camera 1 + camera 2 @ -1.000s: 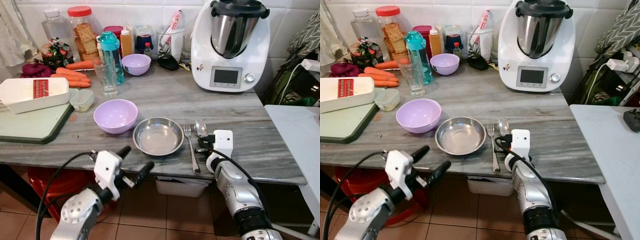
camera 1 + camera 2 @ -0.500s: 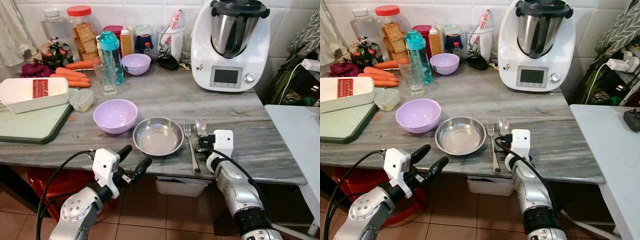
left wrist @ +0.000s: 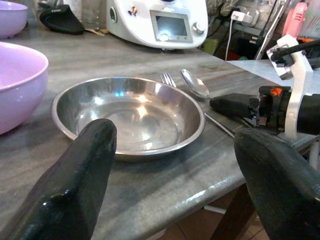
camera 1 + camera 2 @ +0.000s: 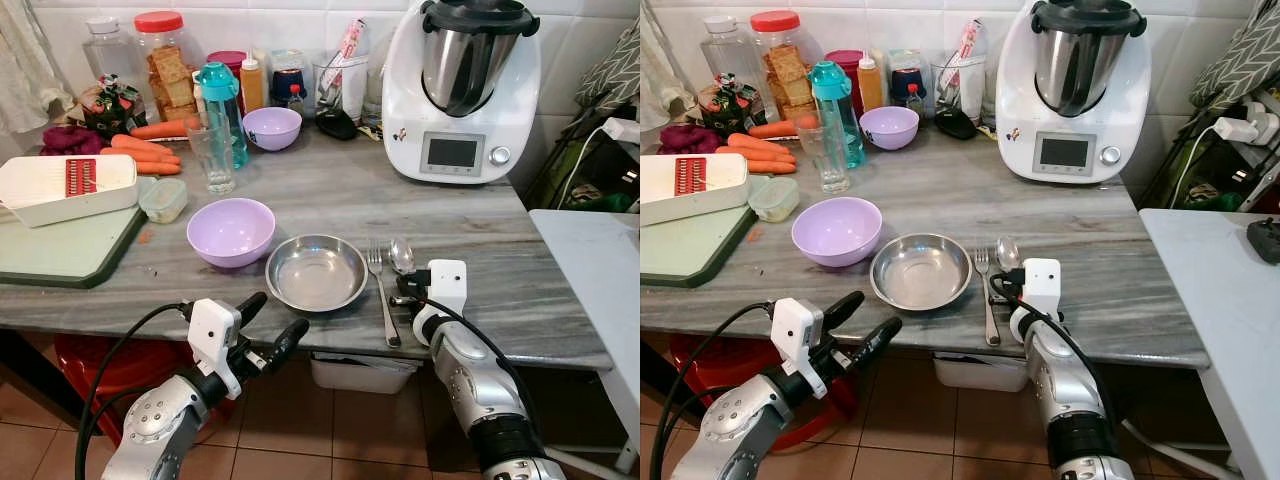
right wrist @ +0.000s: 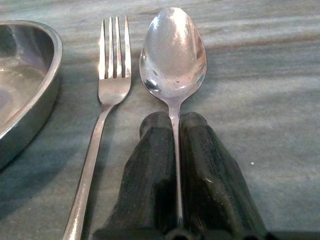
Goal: Setting the table
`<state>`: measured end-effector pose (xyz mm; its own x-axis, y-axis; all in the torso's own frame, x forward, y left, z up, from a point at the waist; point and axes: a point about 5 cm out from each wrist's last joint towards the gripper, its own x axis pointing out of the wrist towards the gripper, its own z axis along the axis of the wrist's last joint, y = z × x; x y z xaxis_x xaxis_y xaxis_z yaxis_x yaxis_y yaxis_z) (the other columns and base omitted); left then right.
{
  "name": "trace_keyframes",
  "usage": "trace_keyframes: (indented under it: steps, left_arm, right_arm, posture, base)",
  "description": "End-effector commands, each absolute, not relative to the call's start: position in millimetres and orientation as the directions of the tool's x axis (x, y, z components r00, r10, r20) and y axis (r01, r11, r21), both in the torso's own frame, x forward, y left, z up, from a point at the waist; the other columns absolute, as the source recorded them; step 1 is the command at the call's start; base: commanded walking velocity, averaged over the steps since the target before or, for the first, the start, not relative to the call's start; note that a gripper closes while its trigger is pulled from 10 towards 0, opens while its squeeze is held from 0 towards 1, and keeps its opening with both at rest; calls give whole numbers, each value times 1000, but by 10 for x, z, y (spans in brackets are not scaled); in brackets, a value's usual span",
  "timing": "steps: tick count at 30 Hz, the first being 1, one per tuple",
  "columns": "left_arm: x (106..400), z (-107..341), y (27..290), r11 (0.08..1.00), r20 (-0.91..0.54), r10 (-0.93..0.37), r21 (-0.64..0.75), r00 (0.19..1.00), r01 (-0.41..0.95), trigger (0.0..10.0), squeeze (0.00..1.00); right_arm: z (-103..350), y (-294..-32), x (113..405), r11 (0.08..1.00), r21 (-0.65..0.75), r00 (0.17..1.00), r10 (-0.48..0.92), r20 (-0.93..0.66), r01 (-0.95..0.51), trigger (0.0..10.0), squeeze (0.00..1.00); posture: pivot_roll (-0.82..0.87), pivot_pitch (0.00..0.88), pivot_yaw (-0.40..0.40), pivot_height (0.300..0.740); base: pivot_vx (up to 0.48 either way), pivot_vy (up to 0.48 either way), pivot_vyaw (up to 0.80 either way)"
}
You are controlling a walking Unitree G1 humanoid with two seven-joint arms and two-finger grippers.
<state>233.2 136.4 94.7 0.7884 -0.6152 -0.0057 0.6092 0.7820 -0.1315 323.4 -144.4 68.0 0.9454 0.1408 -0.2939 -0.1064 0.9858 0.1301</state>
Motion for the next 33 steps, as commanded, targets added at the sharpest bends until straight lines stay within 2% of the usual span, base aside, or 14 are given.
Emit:
trace_keyframes:
  steps: [1,11,12,13,21,22,23,24,25,26,27,28,32,33]
  left_arm:
    - [2338,927,1357,782,-13,-617,-118,787,611,10000,1000]
    - [2348,930,1356,790,-18,-609,-96,793,605,10000,1000]
    - [2350,931,1356,791,-18,-609,-92,793,605,10000,1000]
    - [2353,932,1354,790,-18,-610,-89,793,606,10000,1000]
    - [2353,936,1341,785,-19,-616,-87,787,613,10000,1000]
    - [2354,937,1342,785,-20,-617,-85,787,613,10000,1000]
    - [2355,937,1343,786,-21,-616,-82,788,612,10000,1000]
    - [2355,936,1344,787,-22,-615,-79,788,612,10000,1000]
    - [2352,933,1342,787,-24,-615,-76,788,612,10000,561]
    - [2352,931,1340,787,-25,-616,-76,788,613,10000,173]
    - [2352,929,1339,786,-25,-616,-75,787,613,10000,114]
    - [2351,928,1338,786,-26,-616,-75,787,613,10000,114]
    - [2349,914,1338,787,-29,-616,-75,788,612,10000,4]
    - [2349,913,1336,787,-29,-616,-74,787,613,10000,0]
  right_arm:
    - [572,-1485,3196,987,131,929,129,-348,-88,10000,1000]
    - [572,-1508,3206,990,114,928,117,-354,-81,10000,1000]
    - [571,-1500,3206,989,118,927,122,-354,-85,4039,369]
    - [577,-1490,3209,988,124,928,128,-349,-90,0,0]
    - [592,-1469,3225,986,126,926,149,-347,-112,0,0]
    - [597,-1459,3230,985,123,925,154,-348,-118,5333,0]
    - [598,-1457,3233,986,117,924,152,-350,-118,10000,0]
    - [598,-1456,3233,986,114,924,152,-352,-119,10000,0]
    - [589,-1460,3231,988,110,922,144,-359,-111,10000,0]
    - [593,-1455,3232,986,121,923,149,-355,-113,10000,0]
    - [605,-1455,3236,986,125,925,149,-349,-112,10000,1000]
    - [614,-1455,3239,985,128,927,150,-344,-112,10000,1000]
    - [664,-1453,3256,986,117,938,150,-313,-118,10000,1000]
    - [688,-1451,3262,985,120,943,151,-297,-120,10000,667]
  posture:
    - [42,0,3,740]
    - [43,0,5,740]
    - [43,0,6,740]
    - [43,0,6,740]
    - [44,0,6,740]
    - [45,0,5,740]
    - [44,0,4,740]
    - [44,0,4,740]
    - [44,0,4,740]
    - [47,0,4,740]
    - [47,0,4,740]
    - [47,0,4,740]
    - [44,0,3,740]
    - [44,0,3,740]
  base:
    - [0,0,0]
    - [0,0,0]
    - [0,0,0]
    - [0,0,0]
    - [0,0,0]
    - [0,0,0]
    - [0,0,0]
    - [0,0,0]
    - [0,0,0]
    - [0,0,0]
    - [0,0,0]
    - [0,0,0]
    - [0,0,0]
    - [0,0,0]
